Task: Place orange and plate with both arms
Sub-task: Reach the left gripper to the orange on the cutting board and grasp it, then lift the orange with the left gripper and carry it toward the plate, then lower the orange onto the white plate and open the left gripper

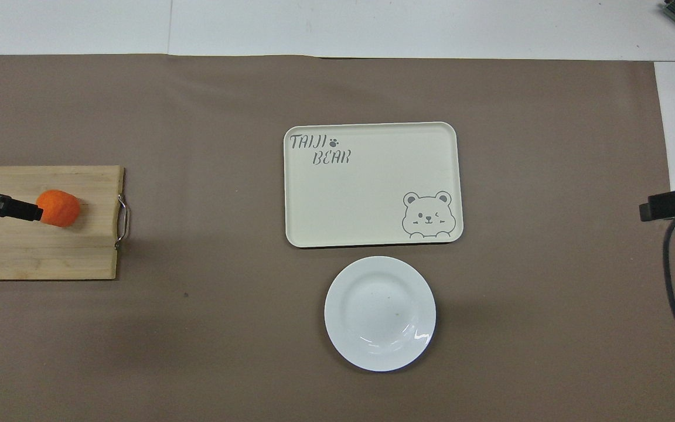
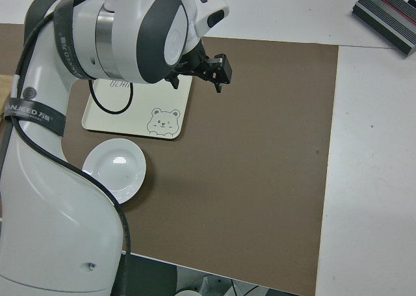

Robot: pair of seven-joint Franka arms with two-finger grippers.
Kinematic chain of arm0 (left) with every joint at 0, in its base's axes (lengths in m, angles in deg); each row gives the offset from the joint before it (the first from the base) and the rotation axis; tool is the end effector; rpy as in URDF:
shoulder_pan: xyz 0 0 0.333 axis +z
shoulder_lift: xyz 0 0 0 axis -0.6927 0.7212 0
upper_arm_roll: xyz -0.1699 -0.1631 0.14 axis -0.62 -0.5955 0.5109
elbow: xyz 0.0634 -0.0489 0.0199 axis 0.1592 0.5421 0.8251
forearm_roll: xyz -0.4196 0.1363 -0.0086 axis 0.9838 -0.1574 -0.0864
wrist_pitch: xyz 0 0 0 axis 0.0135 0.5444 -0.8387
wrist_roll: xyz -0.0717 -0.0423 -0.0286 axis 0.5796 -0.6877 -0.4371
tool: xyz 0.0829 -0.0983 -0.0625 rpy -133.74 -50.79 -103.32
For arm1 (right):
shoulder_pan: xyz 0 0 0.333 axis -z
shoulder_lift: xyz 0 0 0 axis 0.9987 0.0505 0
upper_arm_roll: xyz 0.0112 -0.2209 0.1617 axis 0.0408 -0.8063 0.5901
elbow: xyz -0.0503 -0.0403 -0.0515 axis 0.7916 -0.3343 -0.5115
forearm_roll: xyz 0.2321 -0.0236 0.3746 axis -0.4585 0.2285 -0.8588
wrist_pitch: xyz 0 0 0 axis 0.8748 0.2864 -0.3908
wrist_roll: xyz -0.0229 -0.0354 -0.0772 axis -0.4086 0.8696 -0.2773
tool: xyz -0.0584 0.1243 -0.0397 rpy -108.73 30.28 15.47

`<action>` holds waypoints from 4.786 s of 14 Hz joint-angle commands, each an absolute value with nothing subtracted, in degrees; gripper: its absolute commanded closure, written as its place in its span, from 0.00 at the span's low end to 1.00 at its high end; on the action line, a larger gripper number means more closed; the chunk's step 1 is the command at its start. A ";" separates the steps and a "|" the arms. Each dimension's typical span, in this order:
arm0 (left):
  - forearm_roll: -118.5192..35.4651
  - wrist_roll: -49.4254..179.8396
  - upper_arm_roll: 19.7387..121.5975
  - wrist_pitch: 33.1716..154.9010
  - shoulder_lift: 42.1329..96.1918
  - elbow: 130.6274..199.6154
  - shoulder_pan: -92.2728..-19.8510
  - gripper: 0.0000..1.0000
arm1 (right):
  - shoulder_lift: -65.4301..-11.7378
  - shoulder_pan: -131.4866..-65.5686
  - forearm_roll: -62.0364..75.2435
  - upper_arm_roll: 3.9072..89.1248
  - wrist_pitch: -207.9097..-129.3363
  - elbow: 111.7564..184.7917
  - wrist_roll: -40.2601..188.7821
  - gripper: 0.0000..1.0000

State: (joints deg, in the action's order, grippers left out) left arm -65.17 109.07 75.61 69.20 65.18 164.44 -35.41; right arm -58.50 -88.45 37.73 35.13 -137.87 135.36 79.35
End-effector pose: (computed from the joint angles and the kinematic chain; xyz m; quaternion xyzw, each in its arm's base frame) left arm 0.6150 0.1095 0.3485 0.9883 -0.1516 -0.0043 0.0131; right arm 0.5751 -0.0313 0.5839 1.0000 0.0012 0.0049 0.0020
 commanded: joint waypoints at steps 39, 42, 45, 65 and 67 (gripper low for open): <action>-65.87 84.08 74.31 48.06 60.43 149.90 -46.74 1.00 | -59.29 -88.25 38.07 35.27 -137.33 135.66 78.30 0.00; -65.96 83.99 73.18 42.85 58.67 147.68 -46.83 1.00 | -59.29 -88.25 38.07 35.27 -137.33 135.58 78.30 0.00; -65.79 80.67 70.63 42.93 57.52 148.47 -46.92 1.00 | -59.29 -88.25 38.07 35.27 -137.33 135.66 78.30 0.00; -65.08 47.87 63.68 66.47 59.80 164.99 -77.93 1.00 | -59.29 -88.25 38.07 35.27 -137.33 135.66 78.30 0.00; -65.34 45.94 63.68 69.45 63.65 165.17 -80.66 1.00 | -59.29 -88.25 38.07 35.27 -137.33 135.66 78.22 0.00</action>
State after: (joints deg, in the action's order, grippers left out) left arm -65.09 48.02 62.57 65.85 61.19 164.16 -77.59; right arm -58.50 -88.45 37.73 35.13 -137.87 135.36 79.35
